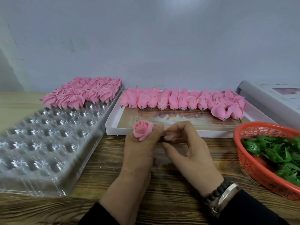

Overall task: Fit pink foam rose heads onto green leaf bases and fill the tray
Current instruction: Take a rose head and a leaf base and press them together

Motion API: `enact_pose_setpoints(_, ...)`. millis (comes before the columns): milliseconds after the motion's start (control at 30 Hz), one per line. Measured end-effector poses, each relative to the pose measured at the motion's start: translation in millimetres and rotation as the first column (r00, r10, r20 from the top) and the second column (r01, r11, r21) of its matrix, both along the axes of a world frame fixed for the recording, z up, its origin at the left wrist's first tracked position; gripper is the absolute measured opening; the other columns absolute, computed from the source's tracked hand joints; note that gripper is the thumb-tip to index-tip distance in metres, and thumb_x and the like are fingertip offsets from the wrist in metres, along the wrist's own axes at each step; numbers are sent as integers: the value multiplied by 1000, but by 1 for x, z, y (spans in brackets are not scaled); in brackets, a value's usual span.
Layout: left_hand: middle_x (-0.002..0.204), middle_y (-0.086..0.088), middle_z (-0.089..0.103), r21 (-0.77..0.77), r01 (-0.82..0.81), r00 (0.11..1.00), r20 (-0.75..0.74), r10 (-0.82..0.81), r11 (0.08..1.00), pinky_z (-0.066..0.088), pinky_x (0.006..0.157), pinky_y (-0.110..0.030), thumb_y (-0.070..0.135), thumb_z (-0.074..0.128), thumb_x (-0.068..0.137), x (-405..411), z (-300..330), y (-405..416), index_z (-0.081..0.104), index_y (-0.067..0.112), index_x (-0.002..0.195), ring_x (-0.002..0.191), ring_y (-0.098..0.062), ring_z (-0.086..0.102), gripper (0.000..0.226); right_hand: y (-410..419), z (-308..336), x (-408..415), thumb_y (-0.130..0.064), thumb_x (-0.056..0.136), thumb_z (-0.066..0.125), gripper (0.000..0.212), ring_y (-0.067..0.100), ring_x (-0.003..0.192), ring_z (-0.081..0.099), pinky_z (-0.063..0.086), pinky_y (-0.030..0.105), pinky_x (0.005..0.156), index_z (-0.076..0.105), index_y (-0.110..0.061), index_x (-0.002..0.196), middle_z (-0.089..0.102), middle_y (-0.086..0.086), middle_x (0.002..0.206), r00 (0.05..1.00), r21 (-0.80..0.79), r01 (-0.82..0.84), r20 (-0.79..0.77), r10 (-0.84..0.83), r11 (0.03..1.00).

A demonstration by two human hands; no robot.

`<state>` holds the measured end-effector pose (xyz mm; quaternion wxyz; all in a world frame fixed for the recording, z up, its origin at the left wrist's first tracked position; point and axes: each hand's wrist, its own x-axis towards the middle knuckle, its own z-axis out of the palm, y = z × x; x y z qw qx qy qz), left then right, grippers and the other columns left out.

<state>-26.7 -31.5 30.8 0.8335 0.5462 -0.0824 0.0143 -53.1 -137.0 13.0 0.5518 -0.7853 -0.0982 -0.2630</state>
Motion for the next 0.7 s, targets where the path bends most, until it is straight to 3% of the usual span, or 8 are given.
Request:
enact_pose_setpoints(67, 66, -9, 64, -38, 58, 997, -57, -60, 998, 49, 59, -30, 14, 69, 75, -2, -1, -2, 68, 11, 74, 63, -20, 60, 4, 6, -2, 0, -15, 67, 68, 33, 5, 83, 61, 47, 17, 80, 50, -32, 89, 63, -13, 83, 999, -21, -32, -12, 31, 999)
enact_pose_setpoints(267, 83, -5, 72, -115, 130, 984, -110, -143, 985, 52, 63, -26, 26, 70, 65, -6, -3, -7, 66, 11, 103, 78, -15, 67, 41, 5, -1, 3, -10, 66, 72, 40, -1, 75, 60, 44, 9, 72, 49, -31, 90, 63, -22, 82, 999, 63, -14, 32, 12, 998)
enact_pose_setpoints(400, 86, -1, 72, -129, 162, 973, -142, -180, 978, 54, 66, -25, 27, 74, 66, -7, -5, -8, 65, 17, 106, 86, -14, 67, 42, 7, 0, 2, -15, 64, 66, 33, 2, 76, 56, 43, 10, 72, 50, -34, 85, 59, -23, 81, 1000, 7, -9, -9, 9, 1000)
enact_pose_setpoints(467, 85, -2, 72, -181, 167, 972, -135, -193, 969, 56, 67, -23, 27, 70, 62, -8, -4, -10, 64, 13, 107, 84, -13, 68, 48, 8, 0, 2, -17, 64, 64, 29, 3, 77, 57, 45, 13, 72, 53, -34, 85, 60, -18, 81, 1000, -12, -10, -16, 9, 1000)
enact_pose_setpoints(600, 92, -5, 71, -224, 162, 971, -138, -196, 961, 55, 82, -27, 25, 68, 60, -9, -5, -12, 64, 9, 108, 90, -16, 68, 51, 8, 1, 2, -19, 65, 62, 26, 11, 82, 61, 50, 33, 78, 56, -28, 89, 63, -5, 83, 1000, -42, 0, -21, -1, 999)
enact_pose_setpoints(700, 98, -7, 71, -215, 163, 970, -145, -197, 963, 52, 89, -31, 26, 68, 60, -9, -7, -12, 65, 10, 107, 95, -19, 66, 49, 8, 2, 2, -20, 65, 62, 26, 10, 79, 60, 51, 32, 75, 56, -30, 89, 62, -6, 81, 1000, -51, -9, -29, 7, 999)
